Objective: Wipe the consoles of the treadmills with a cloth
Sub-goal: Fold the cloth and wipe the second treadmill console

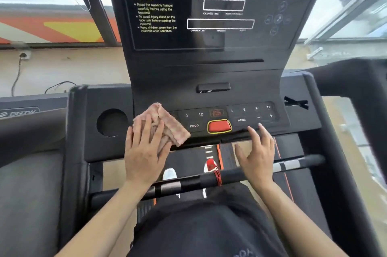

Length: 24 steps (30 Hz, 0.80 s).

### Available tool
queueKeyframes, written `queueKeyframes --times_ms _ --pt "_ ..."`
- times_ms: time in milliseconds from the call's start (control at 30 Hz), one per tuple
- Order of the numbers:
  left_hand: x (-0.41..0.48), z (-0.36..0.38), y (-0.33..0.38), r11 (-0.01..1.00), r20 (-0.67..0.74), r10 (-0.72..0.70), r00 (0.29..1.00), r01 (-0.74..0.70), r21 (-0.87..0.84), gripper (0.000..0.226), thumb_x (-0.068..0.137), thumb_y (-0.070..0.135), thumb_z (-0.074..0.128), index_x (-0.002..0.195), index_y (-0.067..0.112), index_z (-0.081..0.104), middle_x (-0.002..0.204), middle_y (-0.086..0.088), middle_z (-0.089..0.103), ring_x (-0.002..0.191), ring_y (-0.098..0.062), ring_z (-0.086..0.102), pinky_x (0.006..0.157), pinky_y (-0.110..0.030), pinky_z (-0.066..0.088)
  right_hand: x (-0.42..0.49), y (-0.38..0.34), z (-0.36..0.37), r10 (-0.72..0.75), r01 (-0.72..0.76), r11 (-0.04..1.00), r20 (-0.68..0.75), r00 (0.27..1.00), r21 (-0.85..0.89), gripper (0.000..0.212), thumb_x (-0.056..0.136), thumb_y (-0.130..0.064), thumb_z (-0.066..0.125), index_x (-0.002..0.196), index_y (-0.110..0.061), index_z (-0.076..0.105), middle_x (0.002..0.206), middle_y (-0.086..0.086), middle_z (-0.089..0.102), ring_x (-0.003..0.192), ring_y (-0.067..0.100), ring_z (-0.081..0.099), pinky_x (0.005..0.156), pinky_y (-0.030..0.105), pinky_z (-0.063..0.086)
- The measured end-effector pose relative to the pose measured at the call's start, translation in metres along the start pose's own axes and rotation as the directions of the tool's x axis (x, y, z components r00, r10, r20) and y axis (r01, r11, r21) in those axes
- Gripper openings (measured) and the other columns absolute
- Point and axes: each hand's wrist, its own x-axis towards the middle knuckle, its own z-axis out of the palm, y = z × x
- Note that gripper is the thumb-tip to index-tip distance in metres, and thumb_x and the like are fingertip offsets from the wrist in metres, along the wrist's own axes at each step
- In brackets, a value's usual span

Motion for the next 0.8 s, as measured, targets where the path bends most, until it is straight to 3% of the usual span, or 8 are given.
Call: queueKeyframes --times_ms 100,200,300,400,633,800 --pt "0.000 0.002 0.011 0.998 -0.023 0.044 0.999 -0.043 0.034 0.055 0.108 0.044 0.039 0.156 0.019 0.041 0.166 -0.009 0.034 0.156 -0.031 0.027 0.126 -0.058 0.022 0.002 0.034 -0.005 0.110 -0.104 0.992 0.079 0.991 -0.070 0.070 0.088 -0.036 0.074 0.148 -0.013 0.046 0.162 0.018 0.030 0.150 0.041 0.024 0.120 0.056 0.027" --pt "0.005 0.008 0.021 0.993 -0.039 0.103 0.994 -0.101 0.068 0.051 0.108 0.039 0.044 0.154 0.016 0.046 0.164 -0.008 0.038 0.155 -0.031 0.031 0.125 -0.058 0.024 0.001 0.047 -0.009 0.068 -0.061 0.996 0.131 0.989 -0.059 0.072 0.090 -0.040 0.069 0.153 -0.021 0.040 0.166 0.015 0.023 0.155 0.036 0.017 0.124 0.052 0.022" --pt "0.012 0.017 0.036 0.986 -0.040 0.165 0.985 -0.164 0.033 0.050 0.109 0.034 0.047 0.153 0.013 0.045 0.163 -0.010 0.038 0.154 -0.033 0.032 0.122 -0.055 0.033 0.002 0.058 -0.015 -0.005 0.012 0.998 0.114 0.994 -0.067 0.067 0.090 -0.051 0.052 0.150 -0.022 0.047 0.163 0.014 0.031 0.154 0.034 0.020 0.123 0.050 0.021" --pt "0.019 0.025 0.060 0.983 0.028 0.184 0.983 -0.185 0.017 0.051 0.110 0.036 0.039 0.156 0.013 0.040 0.166 -0.009 0.032 0.155 -0.033 0.029 0.122 -0.054 0.035 0.005 0.077 -0.023 -0.053 0.057 0.998 0.093 0.994 -0.039 0.062 0.092 -0.050 0.047 0.144 -0.018 0.054 0.159 0.012 0.039 0.153 0.033 0.026 0.122 0.051 0.024" --pt "0.040 0.041 0.139 0.968 0.134 0.250 0.959 -0.253 0.001 0.053 0.109 0.035 0.038 0.154 0.009 0.043 0.165 -0.012 0.036 0.156 -0.033 0.027 0.124 -0.051 0.030 0.010 0.136 -0.031 -0.020 0.018 1.000 0.103 0.994 0.020 0.064 0.090 -0.046 0.048 0.147 -0.015 0.049 0.164 0.010 0.031 0.151 0.038 0.026 0.116 0.055 0.030" --pt "0.053 0.052 0.203 0.954 0.155 0.299 0.941 -0.298 -0.034 0.048 0.107 0.033 0.046 0.148 0.010 0.053 0.159 -0.012 0.046 0.153 -0.034 0.033 0.122 -0.051 0.034 0.002 0.169 -0.035 -0.121 0.104 0.986 0.125 0.985 0.134 0.060 0.085 -0.027 0.066 0.143 -0.015 0.054 0.160 0.011 0.038 0.140 0.038 0.040 0.113 0.047 0.031"
